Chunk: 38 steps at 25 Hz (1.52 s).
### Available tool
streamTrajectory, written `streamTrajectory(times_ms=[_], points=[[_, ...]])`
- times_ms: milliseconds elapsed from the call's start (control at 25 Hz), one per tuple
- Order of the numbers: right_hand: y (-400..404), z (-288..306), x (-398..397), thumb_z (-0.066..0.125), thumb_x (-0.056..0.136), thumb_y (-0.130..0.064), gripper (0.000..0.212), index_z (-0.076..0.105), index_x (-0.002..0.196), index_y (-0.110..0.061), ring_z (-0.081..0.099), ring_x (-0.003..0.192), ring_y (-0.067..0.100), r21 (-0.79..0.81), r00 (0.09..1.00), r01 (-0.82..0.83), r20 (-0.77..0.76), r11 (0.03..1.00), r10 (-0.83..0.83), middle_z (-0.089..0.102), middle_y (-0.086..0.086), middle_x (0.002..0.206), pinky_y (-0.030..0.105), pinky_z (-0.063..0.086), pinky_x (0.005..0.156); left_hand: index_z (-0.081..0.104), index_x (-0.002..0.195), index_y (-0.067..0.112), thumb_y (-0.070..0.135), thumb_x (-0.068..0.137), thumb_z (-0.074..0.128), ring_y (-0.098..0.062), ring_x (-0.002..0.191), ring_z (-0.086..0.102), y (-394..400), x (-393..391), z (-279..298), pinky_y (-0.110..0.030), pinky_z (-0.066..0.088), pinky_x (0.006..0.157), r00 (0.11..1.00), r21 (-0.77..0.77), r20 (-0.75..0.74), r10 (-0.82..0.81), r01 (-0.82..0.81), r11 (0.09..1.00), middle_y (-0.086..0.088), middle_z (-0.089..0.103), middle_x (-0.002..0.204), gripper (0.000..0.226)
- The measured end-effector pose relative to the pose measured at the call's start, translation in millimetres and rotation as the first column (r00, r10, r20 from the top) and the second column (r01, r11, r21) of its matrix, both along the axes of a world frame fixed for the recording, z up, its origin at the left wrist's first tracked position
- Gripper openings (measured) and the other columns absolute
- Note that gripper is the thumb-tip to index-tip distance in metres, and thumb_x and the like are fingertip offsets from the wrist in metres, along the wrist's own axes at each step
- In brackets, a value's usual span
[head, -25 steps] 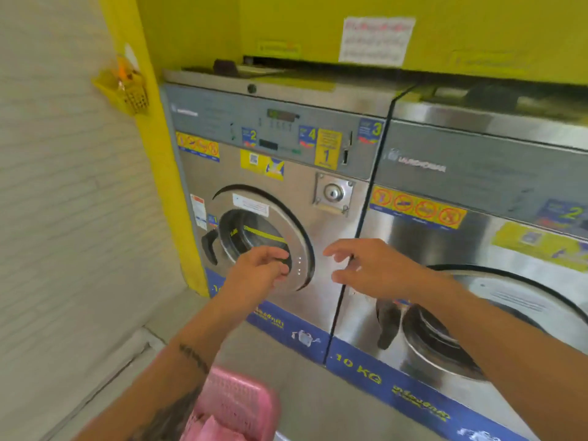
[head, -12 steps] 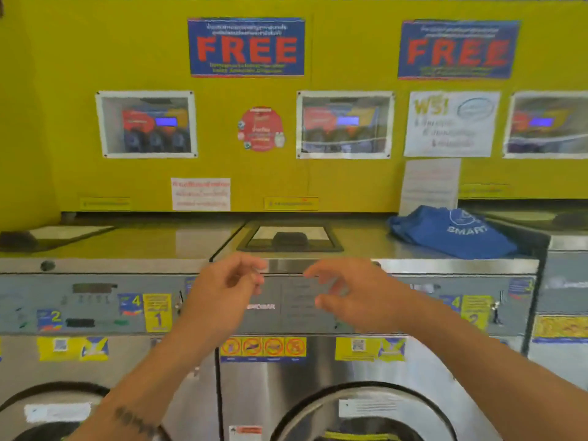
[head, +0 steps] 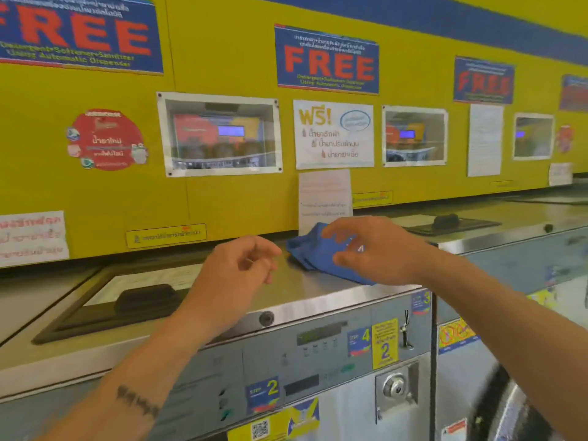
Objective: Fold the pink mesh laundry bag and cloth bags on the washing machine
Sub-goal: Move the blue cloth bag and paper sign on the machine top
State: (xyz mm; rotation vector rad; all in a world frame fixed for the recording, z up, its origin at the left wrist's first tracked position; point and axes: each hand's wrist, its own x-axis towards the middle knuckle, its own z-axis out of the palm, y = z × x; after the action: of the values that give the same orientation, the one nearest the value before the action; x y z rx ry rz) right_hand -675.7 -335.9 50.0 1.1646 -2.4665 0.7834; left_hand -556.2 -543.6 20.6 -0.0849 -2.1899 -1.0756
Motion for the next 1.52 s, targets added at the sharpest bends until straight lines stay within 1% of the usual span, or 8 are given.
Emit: streamTrajectory(times_ms=[240, 360, 480, 600, 760, 960, 1240, 1520], points=[[0, 24, -172, 0.065, 0.08, -0.034, 0.055, 0.051, 0.133, -0.037, 0.052, 0.123, 0.022, -0.048, 0.998, 0.05, 0.038, 0.998, -0.048, 0.047, 0.0, 0.14, 0.04, 0.048, 0.101, 0.068, 0.093, 0.029, 0.014, 0.086, 0.059, -0.011, 0.07, 0.062, 6, -161, 23, -0.026, 0.052, 0.065, 0.994, -0.252, 0.106, -0.035, 0.061, 0.966, 0.005, 0.065, 0.08, 0.019], [-10, 35, -244, 0.068, 0.084, -0.031, 0.053, 0.047, 0.132, -0.037, 0.048, 0.122, 0.021, -0.105, 0.988, 0.075, 0.143, 0.992, -0.059, 0.043, 0.0, 0.14, 0.03, 0.043, 0.095, 0.058, 0.115, 0.038, 0.035, 0.079, 0.068, 0.001, 0.098, 0.056, 7, -221, 26, -0.021, 0.045, 0.086, 0.971, -0.297, 0.236, -0.046, 0.117, 0.948, 0.016, 0.056, 0.111, 0.038], [-24, 41, -279, 0.065, 0.091, -0.016, 0.041, 0.052, 0.126, -0.032, 0.047, 0.118, 0.015, -0.229, 0.952, 0.019, 0.3, 0.973, 0.052, 0.046, -0.009, 0.137, 0.008, 0.042, 0.074, 0.016, 0.145, 0.054, 0.064, 0.066, 0.074, -0.004, 0.143, 0.022, 10, -247, 23, -0.03, 0.028, 0.115, 0.786, -0.219, 0.612, -0.087, 0.274, 0.937, 0.022, 0.012, 0.156, 0.098], [-40, 37, -299, 0.064, 0.091, -0.011, 0.038, 0.056, 0.121, -0.032, 0.043, 0.123, 0.015, -0.241, 0.937, 0.004, 0.339, 0.971, 0.08, 0.043, -0.003, 0.138, 0.008, 0.039, 0.077, -0.009, 0.139, 0.068, 0.07, 0.065, 0.072, -0.018, 0.15, -0.003, 18, -257, 14, -0.053, 0.016, 0.119, 0.619, -0.283, 0.785, 0.006, 0.35, 0.893, 0.021, -0.011, 0.158, 0.11], [-60, 26, -311, 0.062, 0.092, -0.011, 0.038, 0.057, 0.123, -0.033, 0.043, 0.125, 0.027, -0.217, 0.963, 0.067, 0.271, 0.974, -0.006, 0.038, 0.007, 0.132, 0.019, 0.039, 0.092, -0.01, 0.141, 0.064, 0.06, 0.081, 0.06, -0.024, 0.14, 0.025, 14, -270, -1, -0.05, 0.025, 0.113, 0.772, -0.483, 0.624, 0.12, 0.26, 0.836, 0.007, 0.029, 0.146, 0.092], [-79, 17, -305, 0.052, 0.096, -0.011, 0.037, 0.056, 0.125, -0.033, 0.056, 0.101, 0.031, -0.175, 0.984, 0.134, 0.137, 0.975, -0.11, 0.039, 0.006, 0.12, 0.035, 0.054, 0.082, 0.047, 0.133, 0.044, 0.021, 0.086, 0.048, -0.018, 0.11, 0.052, -18, -267, -1, -0.03, 0.046, 0.088, 0.956, -0.52, 0.288, 0.05, 0.112, 0.847, 0.014, 0.049, 0.119, 0.053], [-136, 31, -268, 0.052, 0.097, -0.007, 0.034, 0.06, 0.12, -0.032, 0.045, 0.107, 0.014, -0.331, 0.989, -0.125, 0.028, 0.935, 0.142, 0.044, 0.001, 0.118, 0.023, 0.046, 0.086, 0.069, 0.109, 0.026, 0.006, 0.078, 0.046, 0.003, 0.101, 0.052, -123, -203, 35, -0.007, 0.038, 0.085, 0.982, -0.417, 0.025, 0.189, -0.162, 0.895, 0.016, 0.051, 0.11, 0.044], [-271, 43, -165, 0.051, 0.097, -0.004, 0.04, 0.055, 0.119, -0.037, 0.05, 0.104, 0.012, -0.469, 0.918, -0.326, 0.048, 0.821, 0.393, 0.049, -0.001, 0.121, 0.013, 0.044, 0.074, 0.07, 0.087, 0.02, 0.008, 0.072, 0.039, -0.012, 0.087, 0.053, -258, -59, 67, -0.024, 0.04, 0.066, 0.862, -0.44, -0.071, 0.502, -0.479, 0.76, 0.015, 0.051, 0.107, 0.036]])
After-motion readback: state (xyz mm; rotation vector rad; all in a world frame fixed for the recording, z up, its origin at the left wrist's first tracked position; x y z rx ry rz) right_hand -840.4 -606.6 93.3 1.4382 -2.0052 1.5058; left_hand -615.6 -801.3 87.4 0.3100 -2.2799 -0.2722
